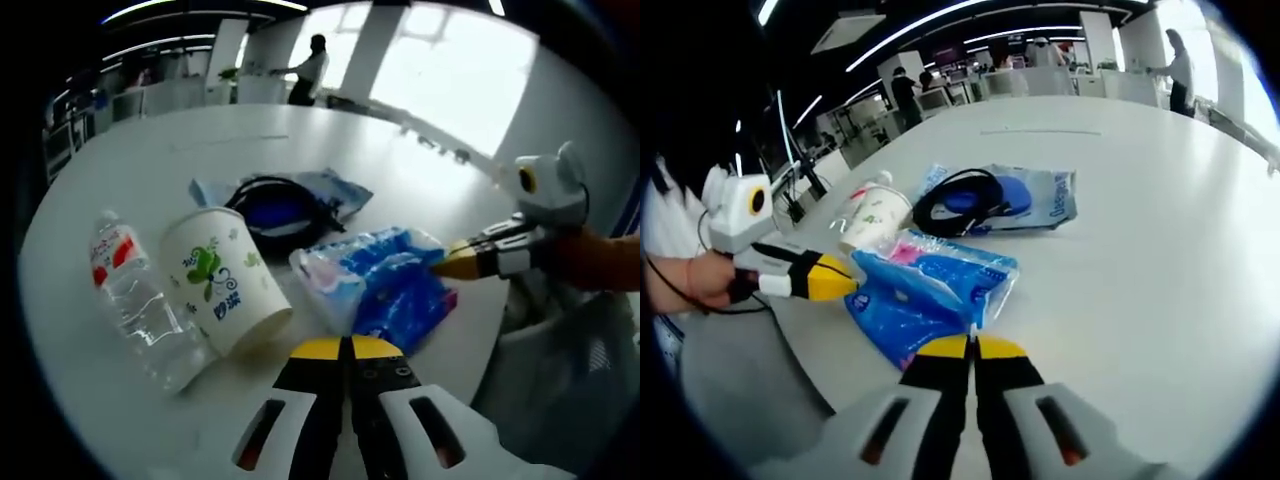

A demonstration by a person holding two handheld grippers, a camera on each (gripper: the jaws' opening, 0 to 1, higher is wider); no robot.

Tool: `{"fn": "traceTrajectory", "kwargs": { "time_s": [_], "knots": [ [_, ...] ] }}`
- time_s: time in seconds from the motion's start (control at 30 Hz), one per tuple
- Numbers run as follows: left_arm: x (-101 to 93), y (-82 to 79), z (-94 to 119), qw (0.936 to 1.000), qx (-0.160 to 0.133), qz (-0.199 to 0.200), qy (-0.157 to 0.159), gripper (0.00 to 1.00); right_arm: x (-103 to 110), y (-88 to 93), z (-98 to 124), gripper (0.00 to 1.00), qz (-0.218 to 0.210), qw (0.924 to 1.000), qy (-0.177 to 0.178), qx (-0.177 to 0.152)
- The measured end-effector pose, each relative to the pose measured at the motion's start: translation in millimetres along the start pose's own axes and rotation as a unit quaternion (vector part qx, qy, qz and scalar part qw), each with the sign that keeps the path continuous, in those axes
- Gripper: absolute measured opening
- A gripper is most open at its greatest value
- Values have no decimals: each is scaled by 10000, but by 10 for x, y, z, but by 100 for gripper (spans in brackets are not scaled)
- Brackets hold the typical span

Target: Arrange the tabletop items into an orderly group along one side of the table until the central work area is clear of visible clutter.

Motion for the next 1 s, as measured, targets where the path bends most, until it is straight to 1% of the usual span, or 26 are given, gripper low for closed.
{"fn": "traceTrajectory", "kwargs": {
  "time_s": [0.53,1.0],
  "knots": [
    [-115,-69,35,9997,-12,-181,150,0,-39,8,131,0,-133,9998,36,-135],
    [-158,-278,83,9986,-85,-458,239,0,-98,-101,247,0,-190,9992,85,-356]
  ]
}}
Point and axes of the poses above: the point that each gripper's makers call its tool centre point, and the gripper's own axes: z roughly backward along the fingers, x roughly to its left, y roughly out of its underside, the point moved 6 cm from there along z, roughly backward along the fingers, and after that the axes turned 11 degrees about x, right-handed, at the moved point
